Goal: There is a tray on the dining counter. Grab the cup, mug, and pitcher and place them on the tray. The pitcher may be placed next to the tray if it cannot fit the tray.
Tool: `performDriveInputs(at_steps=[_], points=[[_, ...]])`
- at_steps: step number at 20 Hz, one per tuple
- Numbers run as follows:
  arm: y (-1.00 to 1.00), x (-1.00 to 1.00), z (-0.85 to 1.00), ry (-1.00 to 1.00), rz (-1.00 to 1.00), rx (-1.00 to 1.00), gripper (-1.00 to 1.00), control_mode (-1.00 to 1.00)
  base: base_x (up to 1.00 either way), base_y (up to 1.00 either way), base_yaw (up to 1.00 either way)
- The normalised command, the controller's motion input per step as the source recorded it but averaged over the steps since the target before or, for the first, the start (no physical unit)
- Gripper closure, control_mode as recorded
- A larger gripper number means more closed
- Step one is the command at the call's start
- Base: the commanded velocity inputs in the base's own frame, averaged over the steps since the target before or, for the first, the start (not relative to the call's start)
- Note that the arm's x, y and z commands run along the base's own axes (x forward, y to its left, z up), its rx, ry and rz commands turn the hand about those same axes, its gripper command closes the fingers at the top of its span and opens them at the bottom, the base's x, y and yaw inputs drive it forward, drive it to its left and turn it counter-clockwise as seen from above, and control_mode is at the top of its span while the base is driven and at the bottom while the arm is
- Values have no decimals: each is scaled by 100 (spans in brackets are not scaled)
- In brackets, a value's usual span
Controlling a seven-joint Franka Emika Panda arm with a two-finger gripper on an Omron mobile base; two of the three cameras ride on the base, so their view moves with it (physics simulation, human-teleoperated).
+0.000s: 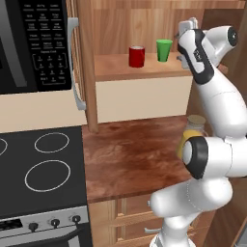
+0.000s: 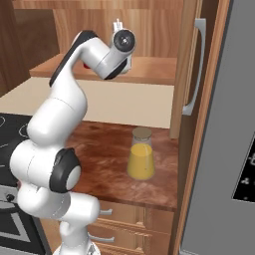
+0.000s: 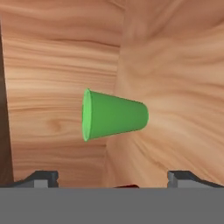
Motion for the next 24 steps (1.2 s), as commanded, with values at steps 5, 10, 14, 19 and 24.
performDriveInputs(at_steps=[5,10,14,19,24], points=[[0,25,-1,6,1,0,-100,-100,0,0,0],[0,28,-4,1,1,0,-100,-100,0,0,0],[0,29,-3,0,1,0,-100,-100,0,0,0],[0,24,-8,0,0,0,-100,-100,0,0,0],[-6,26,-13,0,0,0,-100,-100,0,0,0]])
